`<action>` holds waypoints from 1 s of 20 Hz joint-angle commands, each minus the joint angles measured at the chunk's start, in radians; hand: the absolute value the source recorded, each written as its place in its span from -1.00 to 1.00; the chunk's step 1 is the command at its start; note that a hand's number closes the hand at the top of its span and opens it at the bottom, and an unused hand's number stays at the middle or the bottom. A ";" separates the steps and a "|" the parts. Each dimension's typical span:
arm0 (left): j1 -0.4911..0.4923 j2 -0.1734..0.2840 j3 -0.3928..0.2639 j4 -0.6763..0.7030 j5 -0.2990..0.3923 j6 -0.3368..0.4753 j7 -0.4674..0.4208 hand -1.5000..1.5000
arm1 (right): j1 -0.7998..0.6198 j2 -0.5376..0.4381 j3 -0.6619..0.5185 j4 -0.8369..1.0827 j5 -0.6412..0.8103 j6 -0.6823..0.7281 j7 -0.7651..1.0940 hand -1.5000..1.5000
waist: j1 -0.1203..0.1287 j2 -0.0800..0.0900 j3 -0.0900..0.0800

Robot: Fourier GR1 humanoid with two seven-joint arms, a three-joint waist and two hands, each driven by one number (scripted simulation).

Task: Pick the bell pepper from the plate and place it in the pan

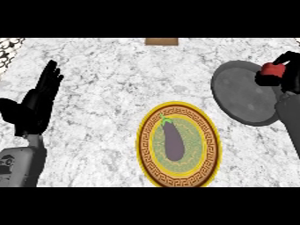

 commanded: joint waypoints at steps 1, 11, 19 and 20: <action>-0.023 -0.035 -0.033 0.011 -0.028 0.027 0.010 0.00 | -0.066 -0.019 -0.075 0.207 -0.057 -0.032 -0.167 1.00 | 0.009 0.004 0.001; -0.051 0.001 -0.004 -0.010 0.005 -0.006 0.035 0.00 | -0.053 0.034 -0.261 0.322 -0.329 0.237 -0.418 -1.00 | 0.024 0.010 0.003; -0.011 -0.027 -0.028 -0.033 -0.025 0.028 0.066 0.00 | 0.019 0.067 -0.407 0.250 -0.472 0.110 -0.708 -1.00 | -0.012 -0.006 0.001; -0.010 -0.018 -0.006 -0.013 -0.027 0.035 0.025 0.00 | -0.022 0.027 -0.430 0.232 -0.502 0.164 -0.691 -1.00 | -0.016 -0.007 0.000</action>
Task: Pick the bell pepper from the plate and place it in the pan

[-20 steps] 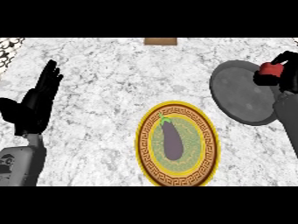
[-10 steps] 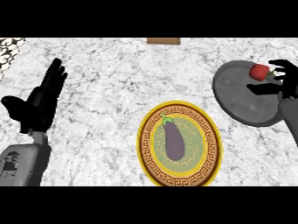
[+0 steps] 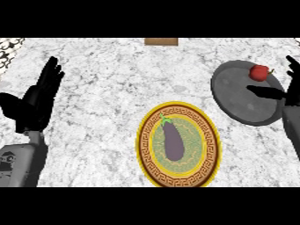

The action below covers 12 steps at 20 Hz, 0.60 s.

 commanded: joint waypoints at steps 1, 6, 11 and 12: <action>0.034 0.009 0.017 0.016 0.005 -0.010 -0.032 0.00 | 0.026 0.033 -0.093 -0.055 -0.114 -0.002 -0.126 -1.00 | -0.017 -0.008 -0.002; 0.056 0.024 0.034 0.022 0.003 -0.014 -0.044 0.00 | 0.189 0.077 -0.105 -0.225 -0.228 0.232 -0.172 -1.00 | -0.058 -0.024 -0.005; 0.096 0.001 0.034 -0.004 -0.008 0.021 -0.041 0.00 | 0.377 0.156 -0.054 -0.500 -0.277 0.340 -0.175 -1.00 | -0.087 -0.036 -0.008; 0.105 0.022 0.046 -0.030 0.021 -0.011 -0.023 0.00 | 0.432 0.152 -0.056 -0.554 -0.298 0.379 -0.174 -1.00 | -0.085 -0.037 -0.008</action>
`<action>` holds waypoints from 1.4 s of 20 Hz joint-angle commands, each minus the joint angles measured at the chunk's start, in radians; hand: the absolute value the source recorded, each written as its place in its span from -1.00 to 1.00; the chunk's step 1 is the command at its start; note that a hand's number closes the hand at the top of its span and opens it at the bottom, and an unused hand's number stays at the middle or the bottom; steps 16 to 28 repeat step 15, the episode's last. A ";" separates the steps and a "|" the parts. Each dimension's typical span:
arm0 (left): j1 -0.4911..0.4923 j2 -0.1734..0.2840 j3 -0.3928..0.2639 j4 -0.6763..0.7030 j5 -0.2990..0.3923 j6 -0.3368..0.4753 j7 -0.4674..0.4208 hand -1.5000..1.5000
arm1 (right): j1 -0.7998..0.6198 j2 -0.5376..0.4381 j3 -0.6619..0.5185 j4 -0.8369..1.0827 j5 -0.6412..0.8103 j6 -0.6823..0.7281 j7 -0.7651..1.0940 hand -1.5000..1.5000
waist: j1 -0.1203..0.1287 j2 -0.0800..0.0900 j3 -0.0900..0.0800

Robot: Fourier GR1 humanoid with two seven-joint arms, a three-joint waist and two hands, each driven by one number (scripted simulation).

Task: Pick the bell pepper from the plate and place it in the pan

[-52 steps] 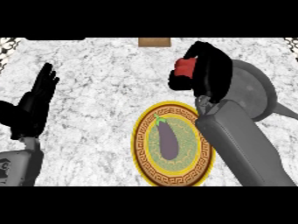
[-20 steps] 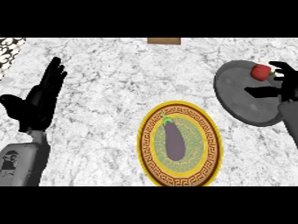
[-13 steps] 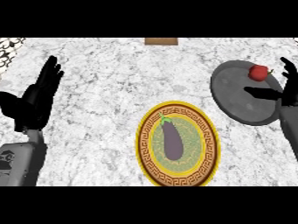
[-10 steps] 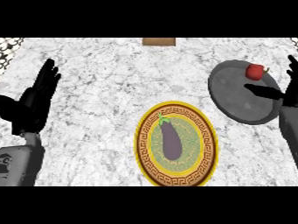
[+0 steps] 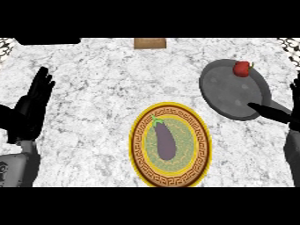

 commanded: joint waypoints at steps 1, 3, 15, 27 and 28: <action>0.009 0.011 0.010 0.005 -0.005 0.001 0.002 0.00 | 0.174 0.028 0.030 -0.246 -0.054 0.119 0.021 -1.00 | -0.024 -0.006 -0.002; 0.014 0.042 0.039 -0.007 0.011 -0.009 0.016 0.00 | 0.236 0.017 0.049 -0.361 -0.049 0.129 0.089 -1.00 | -0.039 -0.013 -0.004; -0.025 -0.003 0.012 0.056 0.001 -0.012 -0.056 0.00 | 0.812 0.204 0.183 -1.231 -0.002 0.111 0.400 -1.00 | 0.018 0.014 0.000; -0.025 -0.003 0.012 0.056 0.001 -0.012 -0.056 0.00 | 0.812 0.204 0.183 -1.231 -0.002 0.111 0.400 -1.00 | 0.018 0.014 0.000; -0.025 -0.003 0.012 0.056 0.001 -0.012 -0.056 0.00 | 0.812 0.204 0.183 -1.231 -0.002 0.111 0.400 -1.00 | 0.018 0.014 0.000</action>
